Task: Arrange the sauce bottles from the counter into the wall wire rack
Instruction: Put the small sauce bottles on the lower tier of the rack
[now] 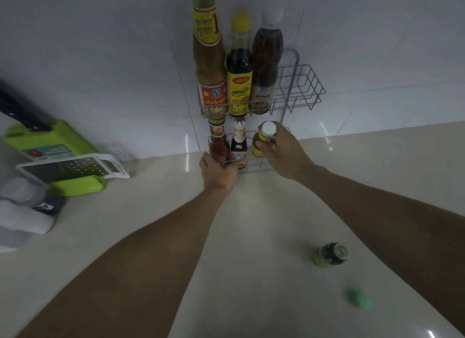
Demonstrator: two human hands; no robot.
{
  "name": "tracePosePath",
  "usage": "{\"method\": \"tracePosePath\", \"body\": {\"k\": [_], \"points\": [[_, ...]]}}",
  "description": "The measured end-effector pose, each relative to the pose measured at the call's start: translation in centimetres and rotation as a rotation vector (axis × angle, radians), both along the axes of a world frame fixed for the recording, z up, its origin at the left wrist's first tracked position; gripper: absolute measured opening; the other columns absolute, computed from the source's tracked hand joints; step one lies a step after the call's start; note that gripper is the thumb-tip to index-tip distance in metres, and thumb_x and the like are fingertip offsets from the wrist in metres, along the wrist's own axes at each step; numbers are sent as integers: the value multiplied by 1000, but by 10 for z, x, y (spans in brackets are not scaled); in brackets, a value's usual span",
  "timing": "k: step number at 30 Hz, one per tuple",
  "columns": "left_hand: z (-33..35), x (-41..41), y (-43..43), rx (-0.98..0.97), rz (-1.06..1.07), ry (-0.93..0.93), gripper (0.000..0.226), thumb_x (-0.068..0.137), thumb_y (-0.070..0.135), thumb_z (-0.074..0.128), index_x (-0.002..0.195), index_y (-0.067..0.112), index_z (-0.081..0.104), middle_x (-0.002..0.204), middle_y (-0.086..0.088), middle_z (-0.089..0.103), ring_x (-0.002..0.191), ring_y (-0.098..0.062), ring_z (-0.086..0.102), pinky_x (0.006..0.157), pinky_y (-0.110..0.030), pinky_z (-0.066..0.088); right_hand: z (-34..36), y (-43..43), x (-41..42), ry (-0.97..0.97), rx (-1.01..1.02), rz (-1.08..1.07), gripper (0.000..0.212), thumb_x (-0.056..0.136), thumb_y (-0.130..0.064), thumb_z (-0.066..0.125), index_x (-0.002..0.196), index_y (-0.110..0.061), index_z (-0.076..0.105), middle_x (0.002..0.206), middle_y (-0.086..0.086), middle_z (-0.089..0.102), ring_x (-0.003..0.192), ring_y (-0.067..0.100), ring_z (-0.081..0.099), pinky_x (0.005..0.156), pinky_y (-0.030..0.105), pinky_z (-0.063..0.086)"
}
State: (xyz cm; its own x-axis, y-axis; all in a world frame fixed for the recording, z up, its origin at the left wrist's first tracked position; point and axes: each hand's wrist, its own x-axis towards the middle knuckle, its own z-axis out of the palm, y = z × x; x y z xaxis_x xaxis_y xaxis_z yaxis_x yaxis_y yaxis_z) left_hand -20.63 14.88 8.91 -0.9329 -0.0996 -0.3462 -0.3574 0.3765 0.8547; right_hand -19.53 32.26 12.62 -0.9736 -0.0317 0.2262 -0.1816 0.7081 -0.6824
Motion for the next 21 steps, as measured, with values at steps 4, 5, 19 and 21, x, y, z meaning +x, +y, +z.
{"method": "tracePosePath", "body": {"k": [4,5,19,21], "points": [[-7,-9,-3,76,-2,-67,77,70,30,69,140,10,44,139,-14,54,127,-34,55,103,-39,46,-11,-3,-21,-70,-4,-17,24,95,-27,53,112,-11,50,97,7,63,87,23,58,78,41,51],[-12,-11,-4,78,-10,-66,78,65,33,66,137,12,46,133,-14,59,122,-33,58,102,-41,49,-12,-4,-27,-108,-15,-26,24,96,-25,54,114,-10,48,98,7,63,88,23,58,76,39,49],[-34,-12,-12,-37,-174,-8,80,79,21,61,152,16,28,150,-11,38,133,-30,46,111,-48,42,-38,-6,-53,-429,-111,-100,33,101,-26,52,127,-8,41,110,14,60,99,27,58,84,41,49],[-37,-14,-12,-30,-164,-11,87,74,27,61,153,16,27,150,-12,39,133,-31,46,111,-49,43,-41,-7,-53,-445,-137,-110,33,99,-27,54,126,-12,41,113,14,61,106,30,59,94,50,51]]}}
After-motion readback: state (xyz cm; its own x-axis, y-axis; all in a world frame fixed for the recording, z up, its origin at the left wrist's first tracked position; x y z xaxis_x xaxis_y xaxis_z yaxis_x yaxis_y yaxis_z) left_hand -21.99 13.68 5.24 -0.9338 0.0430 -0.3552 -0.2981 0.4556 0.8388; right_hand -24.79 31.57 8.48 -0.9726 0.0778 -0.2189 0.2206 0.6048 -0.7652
